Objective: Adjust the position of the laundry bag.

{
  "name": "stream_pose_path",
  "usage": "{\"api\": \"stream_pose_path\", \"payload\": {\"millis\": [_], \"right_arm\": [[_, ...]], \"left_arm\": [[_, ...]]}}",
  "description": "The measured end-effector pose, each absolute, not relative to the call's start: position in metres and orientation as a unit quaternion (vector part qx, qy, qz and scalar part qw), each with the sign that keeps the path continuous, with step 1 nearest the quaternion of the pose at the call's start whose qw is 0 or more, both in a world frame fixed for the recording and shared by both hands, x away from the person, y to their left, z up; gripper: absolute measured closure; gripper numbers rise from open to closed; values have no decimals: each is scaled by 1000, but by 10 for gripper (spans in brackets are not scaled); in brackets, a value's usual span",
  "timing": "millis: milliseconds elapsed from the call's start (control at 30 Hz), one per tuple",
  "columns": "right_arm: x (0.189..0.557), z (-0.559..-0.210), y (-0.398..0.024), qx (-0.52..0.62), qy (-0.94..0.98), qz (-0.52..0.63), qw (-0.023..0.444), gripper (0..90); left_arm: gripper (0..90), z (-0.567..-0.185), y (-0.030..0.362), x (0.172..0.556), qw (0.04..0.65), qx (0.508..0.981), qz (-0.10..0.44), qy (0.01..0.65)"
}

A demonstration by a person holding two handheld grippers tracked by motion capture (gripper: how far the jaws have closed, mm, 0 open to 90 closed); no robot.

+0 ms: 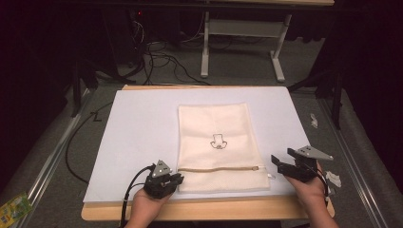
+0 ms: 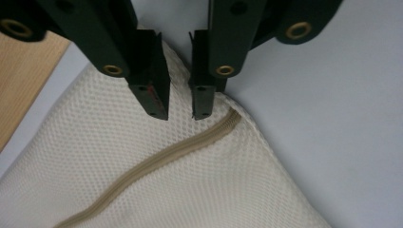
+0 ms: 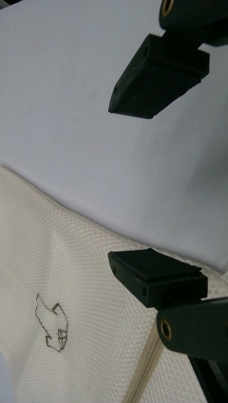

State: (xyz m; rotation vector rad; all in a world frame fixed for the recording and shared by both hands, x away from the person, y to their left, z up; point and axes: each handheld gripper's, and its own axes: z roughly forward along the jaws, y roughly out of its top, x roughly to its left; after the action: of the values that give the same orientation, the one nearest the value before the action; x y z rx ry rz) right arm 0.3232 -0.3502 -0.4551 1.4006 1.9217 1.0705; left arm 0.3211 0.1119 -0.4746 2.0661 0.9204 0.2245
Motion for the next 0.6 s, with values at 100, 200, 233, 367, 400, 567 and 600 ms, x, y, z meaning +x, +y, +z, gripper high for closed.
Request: {"api": "stream_pose_path", "payload": {"millis": [100,200,233,367,400,567,600], "right_arm": [[323,-455,-348,519,714,399,250,308],[320,-454,-342,512,728,391,236,362],[319,-455,-340,515,730,387,229,361],[319,-458,-332,513,739,384,208,437],[319,-458,-332,513,739,384,208,437],[321,-463,-322,522,746,368,189,555],[321,-464,-321,520,751,363,187,563]], "left_arm": [[648,-470,118,324,447,806,94,377],[515,-467,124,327,452,794,119,389],[480,-466,125,328,451,792,126,393],[394,-466,130,332,440,794,126,400],[383,-466,130,332,440,794,126,400],[342,-466,134,335,438,790,149,403],[340,-466,134,335,438,790,149,403]]}}
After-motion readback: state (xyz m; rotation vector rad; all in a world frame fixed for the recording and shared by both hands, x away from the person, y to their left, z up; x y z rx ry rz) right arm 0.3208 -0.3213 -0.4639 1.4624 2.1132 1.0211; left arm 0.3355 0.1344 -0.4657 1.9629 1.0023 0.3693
